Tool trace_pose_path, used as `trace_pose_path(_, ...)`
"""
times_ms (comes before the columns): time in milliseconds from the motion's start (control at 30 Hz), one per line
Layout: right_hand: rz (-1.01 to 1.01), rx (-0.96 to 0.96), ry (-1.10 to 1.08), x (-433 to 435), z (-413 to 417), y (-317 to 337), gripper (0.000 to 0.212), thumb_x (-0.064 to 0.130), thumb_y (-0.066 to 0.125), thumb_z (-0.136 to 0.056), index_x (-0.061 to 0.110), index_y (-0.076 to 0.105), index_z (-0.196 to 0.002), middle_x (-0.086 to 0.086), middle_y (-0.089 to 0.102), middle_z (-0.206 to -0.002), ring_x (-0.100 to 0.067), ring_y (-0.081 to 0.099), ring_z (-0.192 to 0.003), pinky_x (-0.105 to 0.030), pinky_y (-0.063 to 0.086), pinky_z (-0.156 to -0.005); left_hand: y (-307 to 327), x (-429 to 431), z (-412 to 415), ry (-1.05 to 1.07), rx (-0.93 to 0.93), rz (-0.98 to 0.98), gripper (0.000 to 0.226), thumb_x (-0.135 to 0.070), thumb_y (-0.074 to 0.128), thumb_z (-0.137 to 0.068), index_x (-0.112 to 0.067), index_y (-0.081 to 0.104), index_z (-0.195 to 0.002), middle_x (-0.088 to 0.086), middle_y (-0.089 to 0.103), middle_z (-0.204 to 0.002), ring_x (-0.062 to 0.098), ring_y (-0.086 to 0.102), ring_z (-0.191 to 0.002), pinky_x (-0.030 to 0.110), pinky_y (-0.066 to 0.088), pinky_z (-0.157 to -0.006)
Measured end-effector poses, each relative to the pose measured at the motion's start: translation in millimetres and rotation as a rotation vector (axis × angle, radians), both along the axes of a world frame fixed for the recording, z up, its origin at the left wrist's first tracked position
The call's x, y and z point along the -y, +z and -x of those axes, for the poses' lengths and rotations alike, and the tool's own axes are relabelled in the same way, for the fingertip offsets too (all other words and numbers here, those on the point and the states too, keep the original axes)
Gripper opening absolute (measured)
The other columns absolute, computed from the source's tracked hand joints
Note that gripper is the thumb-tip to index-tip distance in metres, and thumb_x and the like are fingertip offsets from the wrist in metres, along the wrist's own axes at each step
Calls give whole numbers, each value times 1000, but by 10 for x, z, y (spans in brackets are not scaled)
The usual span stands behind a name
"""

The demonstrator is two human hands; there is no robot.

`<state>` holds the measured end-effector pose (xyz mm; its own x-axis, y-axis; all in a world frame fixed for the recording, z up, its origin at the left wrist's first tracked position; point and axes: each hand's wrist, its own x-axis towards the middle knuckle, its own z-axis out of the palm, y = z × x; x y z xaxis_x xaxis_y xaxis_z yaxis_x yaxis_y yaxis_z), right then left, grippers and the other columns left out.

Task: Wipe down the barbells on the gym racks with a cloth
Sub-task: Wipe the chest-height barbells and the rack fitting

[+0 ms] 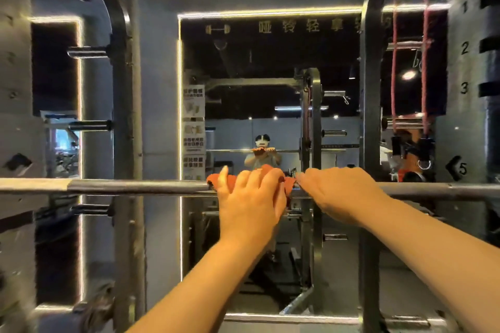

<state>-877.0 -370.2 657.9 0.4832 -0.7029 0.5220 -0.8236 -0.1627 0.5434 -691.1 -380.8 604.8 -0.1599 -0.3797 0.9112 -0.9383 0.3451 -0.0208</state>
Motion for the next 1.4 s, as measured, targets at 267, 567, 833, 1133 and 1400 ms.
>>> trace_pose_path(267, 113, 113, -68, 92, 773, -104, 49, 43, -1, -98, 31, 44, -113, 9, 57, -86, -13, 56, -70, -32, 44, -57, 30, 69, -470, 60, -371, -15, 31, -44, 31, -100, -35, 60, -94, -14, 57, -83, 16, 57, -92, 53, 22, -118)
trace_pose_path(567, 234, 293, -24, 99, 715, -176, 50, 48, 1, -99, 30, 46, -86, 7, 45, -64, -8, 35, -51, -29, 18, -48, -149, -3, 815, 30, -16, -81, 45, -46, 43, -92, -36, 44, -136, -7, 57, -132, 23, 48, -132, 65, 16, -119)
trace_pose_path(833, 294, 300, 66, 114, 729, -192, 48, 44, 3, -102, 27, 43, -83, 6, 47, -65, -10, 41, -53, -29, 20, -47, 6, -41, 136, 120, -166, -65, 36, -49, 25, -102, -34, 57, -110, -13, 62, -98, 16, 59, -97, 41, 34, -103)
trace_pose_path(1133, 240, 417, 78, 127, 722, -194, 50, 50, 9, -105, 28, 45, -78, 7, 53, -67, -11, 51, -58, -29, 33, -54, 111, -182, 966, -11, 20, -156, 31, -47, 30, -102, -33, 52, -120, -11, 63, -112, 15, 58, -108, 49, 33, -108)
trace_pose_path(1400, 282, 428, 104, 121, 706, -217, 52, 49, 9, -102, 27, 46, -73, 4, 51, -61, -9, 48, -52, -27, 27, -48, 448, -109, 516, 197, 133, -274, 29, -42, 26, -105, -22, 45, -95, -5, 53, -78, 18, 56, -66, 37, 49, -69)
